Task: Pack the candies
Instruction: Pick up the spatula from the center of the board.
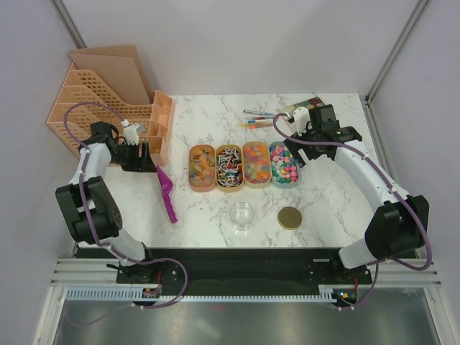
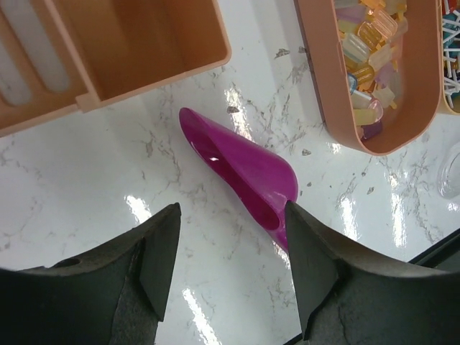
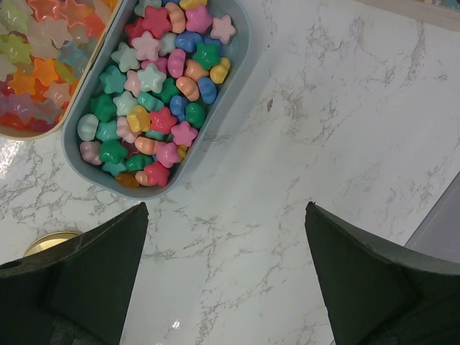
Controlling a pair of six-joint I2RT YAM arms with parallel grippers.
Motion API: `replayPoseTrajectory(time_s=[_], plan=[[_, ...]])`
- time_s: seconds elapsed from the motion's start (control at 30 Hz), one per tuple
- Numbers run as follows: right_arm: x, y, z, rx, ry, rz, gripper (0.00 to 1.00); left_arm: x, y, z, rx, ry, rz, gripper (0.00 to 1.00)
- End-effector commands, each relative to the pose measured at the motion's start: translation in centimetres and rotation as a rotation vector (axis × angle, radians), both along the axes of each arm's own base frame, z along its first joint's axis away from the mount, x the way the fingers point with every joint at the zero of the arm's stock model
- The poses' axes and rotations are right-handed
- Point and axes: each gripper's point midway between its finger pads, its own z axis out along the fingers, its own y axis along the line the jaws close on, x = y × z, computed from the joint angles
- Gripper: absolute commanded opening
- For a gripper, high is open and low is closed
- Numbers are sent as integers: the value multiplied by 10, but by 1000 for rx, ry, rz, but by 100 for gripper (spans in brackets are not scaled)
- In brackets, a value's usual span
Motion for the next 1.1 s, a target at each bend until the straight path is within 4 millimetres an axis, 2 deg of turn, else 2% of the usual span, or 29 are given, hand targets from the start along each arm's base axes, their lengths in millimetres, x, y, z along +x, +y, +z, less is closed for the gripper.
replayPoseTrajectory(time_s=[0.0, 0.37, 0.63, 0.8, 1.0, 1.07], plan=[[2, 2, 0, -1, -5, 20, 98, 13, -3, -4, 0, -9, 36, 67], [1, 3, -3, 4, -2, 20, 98, 33, -1, -28, 49, 37, 86, 64], [-2, 2, -7, 5, 0, 20, 98, 51, -7, -26, 32, 25, 104, 60], [-4, 2, -9, 6, 3, 18, 98, 55, -10, -28, 21, 31, 109, 57], [-4, 2, -9, 5, 3, 20, 98, 55, -14, -35, 19, 52, 105, 46], [-4, 2, -8, 5, -2, 19, 98, 54, -13, -37, 23, 60, 111, 46]])
